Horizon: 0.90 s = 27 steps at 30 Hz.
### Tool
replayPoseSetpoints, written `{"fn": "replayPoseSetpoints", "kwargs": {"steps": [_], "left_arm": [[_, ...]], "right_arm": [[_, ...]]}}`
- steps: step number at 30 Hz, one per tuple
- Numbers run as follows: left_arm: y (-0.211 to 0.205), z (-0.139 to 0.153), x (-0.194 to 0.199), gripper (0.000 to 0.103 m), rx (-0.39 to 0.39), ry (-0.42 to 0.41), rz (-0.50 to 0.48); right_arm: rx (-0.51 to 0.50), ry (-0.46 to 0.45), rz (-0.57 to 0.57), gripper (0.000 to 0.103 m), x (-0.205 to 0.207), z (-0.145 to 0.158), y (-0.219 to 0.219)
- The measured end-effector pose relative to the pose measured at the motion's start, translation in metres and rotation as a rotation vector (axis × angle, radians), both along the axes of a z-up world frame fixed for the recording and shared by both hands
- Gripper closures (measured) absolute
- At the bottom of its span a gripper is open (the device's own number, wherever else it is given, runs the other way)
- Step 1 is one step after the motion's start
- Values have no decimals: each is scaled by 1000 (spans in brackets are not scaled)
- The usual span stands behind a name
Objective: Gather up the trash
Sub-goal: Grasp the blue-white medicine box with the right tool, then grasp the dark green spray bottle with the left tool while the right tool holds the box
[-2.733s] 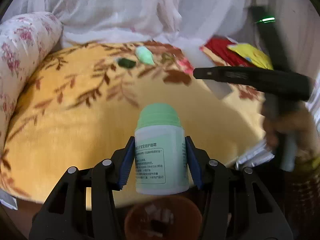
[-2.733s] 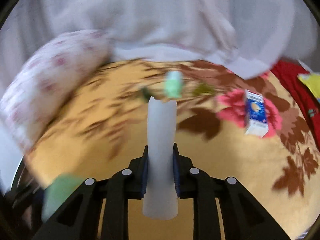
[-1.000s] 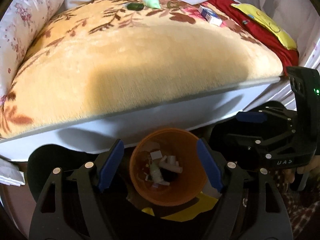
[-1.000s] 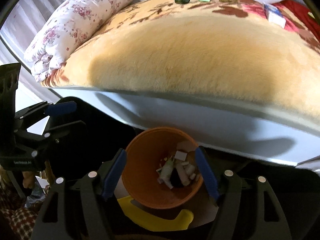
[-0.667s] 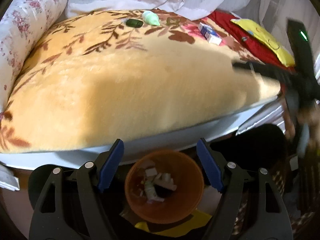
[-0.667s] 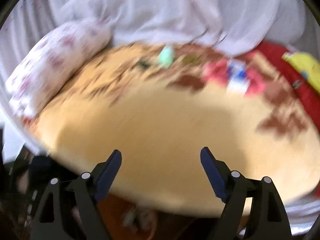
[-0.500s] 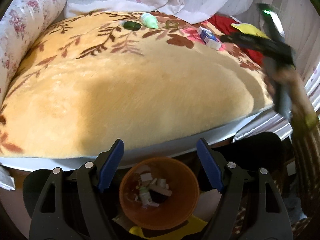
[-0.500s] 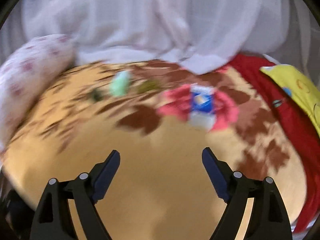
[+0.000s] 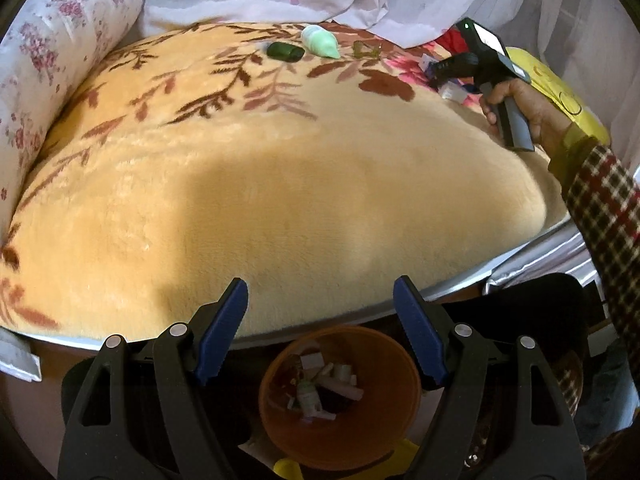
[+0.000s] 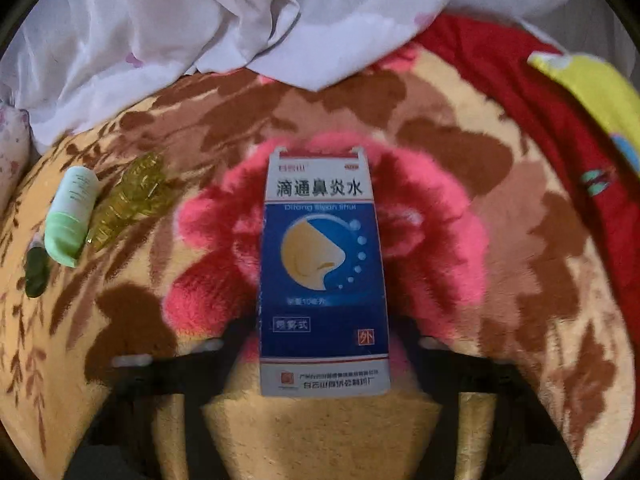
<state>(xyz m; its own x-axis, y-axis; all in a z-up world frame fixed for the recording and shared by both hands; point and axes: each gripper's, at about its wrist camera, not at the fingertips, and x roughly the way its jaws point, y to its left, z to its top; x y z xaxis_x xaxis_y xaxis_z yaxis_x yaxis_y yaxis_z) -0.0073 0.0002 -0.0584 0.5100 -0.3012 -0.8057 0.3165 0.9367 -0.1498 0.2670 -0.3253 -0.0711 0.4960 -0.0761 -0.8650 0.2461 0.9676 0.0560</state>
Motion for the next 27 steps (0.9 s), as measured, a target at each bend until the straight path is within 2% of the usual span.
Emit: {"fn": "replayPoseSetpoints", "kwargs": {"steps": [3,4,6,9,11,13,18,22,27], "left_arm": [[-4,11,14,30,1,-30,-1],[-5,17,24,30,-8,-40,4],[-7,31,47,30,-43,-59,21],[-15,52,93,30,-87,-102,55],[-23,57,125,30,-96,-113,81],[-30,58,165,30,-96,-108,130],[-38,45,250,30,-116,-36,275],[-48,30,293,30,-64,-41,363],[-54,11,331,30,-40,-16,448]], "right_arm": [[57,-178,14,54,-42,35,7],[72,-263,37,54,-66,54,15],[107,-374,77,54,-104,79,27],[102,-487,140,54,-148,102,51],[73,-530,175,54,-163,109,62],[51,-546,195,54,-169,111,70],[25,-560,214,53,-167,104,69],[31,-556,214,53,-164,100,61],[32,-571,205,53,-167,102,55]]}}
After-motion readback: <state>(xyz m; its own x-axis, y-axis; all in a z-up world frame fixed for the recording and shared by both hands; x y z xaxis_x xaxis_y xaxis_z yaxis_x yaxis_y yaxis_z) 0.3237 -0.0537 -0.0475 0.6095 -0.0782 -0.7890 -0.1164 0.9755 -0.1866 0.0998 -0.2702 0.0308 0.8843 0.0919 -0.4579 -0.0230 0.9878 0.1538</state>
